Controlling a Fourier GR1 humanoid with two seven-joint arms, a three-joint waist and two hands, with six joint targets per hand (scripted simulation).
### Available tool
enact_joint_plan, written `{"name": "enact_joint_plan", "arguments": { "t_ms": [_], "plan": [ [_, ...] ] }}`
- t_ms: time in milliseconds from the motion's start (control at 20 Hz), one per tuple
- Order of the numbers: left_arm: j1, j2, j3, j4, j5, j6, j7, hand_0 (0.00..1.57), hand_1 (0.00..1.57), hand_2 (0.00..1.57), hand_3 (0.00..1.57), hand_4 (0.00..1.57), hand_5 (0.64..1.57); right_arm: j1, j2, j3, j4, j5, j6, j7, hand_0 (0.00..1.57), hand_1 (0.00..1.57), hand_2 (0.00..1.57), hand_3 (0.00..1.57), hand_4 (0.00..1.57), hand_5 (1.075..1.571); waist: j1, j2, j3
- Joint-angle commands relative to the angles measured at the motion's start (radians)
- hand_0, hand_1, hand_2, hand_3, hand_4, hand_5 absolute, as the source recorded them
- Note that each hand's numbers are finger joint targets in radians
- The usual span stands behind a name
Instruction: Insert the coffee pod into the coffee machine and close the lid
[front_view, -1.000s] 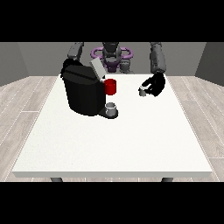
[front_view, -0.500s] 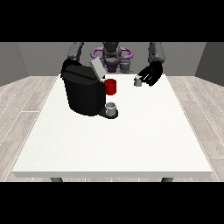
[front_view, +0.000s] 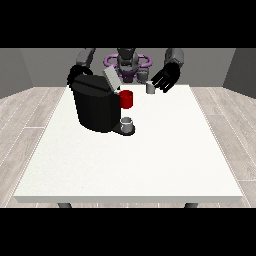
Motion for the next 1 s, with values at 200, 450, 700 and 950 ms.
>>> {"name": "enact_joint_plan", "arguments": {
  "t_ms": [200,450,700,950],
  "plan": [
    [-0.138,0.005,0.044,-0.007,0.016,-0.039,0.101,1.21,1.21,1.25,1.20,0.51,1.571,-0.044,-0.035,-0.015,-0.006,-0.002,0.013,0.035,0.00,0.00,0.00,0.00,0.51,1.571,-0.045,0.021,0.0001],
    [-0.216,-0.006,0.039,-0.007,-0.005,-0.033,0.168,1.26,1.26,1.32,1.26,0.49,1.571,-0.078,-0.006,-0.003,-0.007,0.018,-0.025,0.027,0.00,0.00,0.00,0.00,0.50,1.571,-0.062,0.053,0.0004],
    [-0.246,0.033,0.050,-0.005,-0.018,-0.020,0.129,1.26,1.26,1.31,1.24,0.51,1.571,-0.107,-0.019,-0.026,-0.033,0.000,-0.020,0.019,0.00,0.00,0.00,0.00,0.48,1.571,-0.082,0.107,0.0004],
    [-0.256,0.036,0.066,0.013,-0.012,-0.018,0.094,1.31,1.31,1.33,1.24,0.49,1.571,-0.136,-0.044,-0.023,-0.046,0.023,-0.025,0.054,0.00,0.00,0.00,0.00,0.52,1.571,-0.086,0.148,0.0001]
  ]
}}
